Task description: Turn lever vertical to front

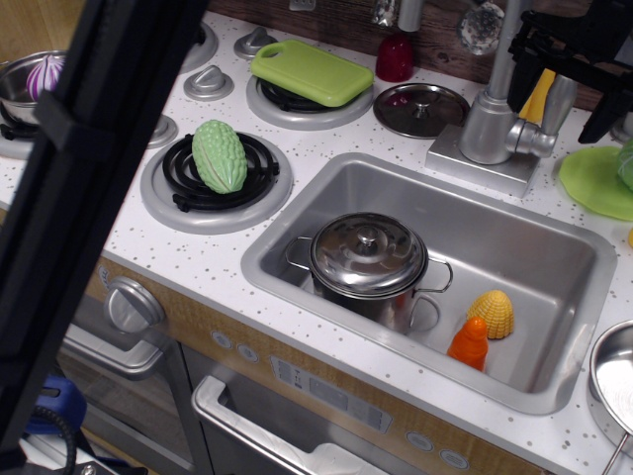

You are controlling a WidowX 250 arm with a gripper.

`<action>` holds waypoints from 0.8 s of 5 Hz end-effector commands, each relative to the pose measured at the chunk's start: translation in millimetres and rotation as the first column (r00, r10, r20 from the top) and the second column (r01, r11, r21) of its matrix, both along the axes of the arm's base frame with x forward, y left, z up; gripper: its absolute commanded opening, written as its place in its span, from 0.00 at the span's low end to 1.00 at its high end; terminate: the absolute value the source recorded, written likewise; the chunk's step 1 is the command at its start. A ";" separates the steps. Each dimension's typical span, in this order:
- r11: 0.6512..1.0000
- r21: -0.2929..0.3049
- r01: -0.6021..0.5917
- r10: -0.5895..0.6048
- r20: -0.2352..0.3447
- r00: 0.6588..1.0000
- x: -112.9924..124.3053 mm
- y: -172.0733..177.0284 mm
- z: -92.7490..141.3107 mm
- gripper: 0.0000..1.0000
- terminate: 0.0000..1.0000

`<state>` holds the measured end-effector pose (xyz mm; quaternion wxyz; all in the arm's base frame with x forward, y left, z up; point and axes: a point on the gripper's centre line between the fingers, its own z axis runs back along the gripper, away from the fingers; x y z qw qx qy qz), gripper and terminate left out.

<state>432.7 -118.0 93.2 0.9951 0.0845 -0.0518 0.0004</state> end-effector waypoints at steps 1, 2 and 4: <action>1.000 0.000 0.000 0.000 0.000 1.000 0.0 0.0 0.0 1.00 0.00; 0.995 0.094 -0.023 0.010 0.140 0.990 5.5 -2.1 13.3 1.00 0.00; 0.982 0.185 -0.033 -0.019 0.273 0.962 24.4 -3.3 48.1 1.00 0.00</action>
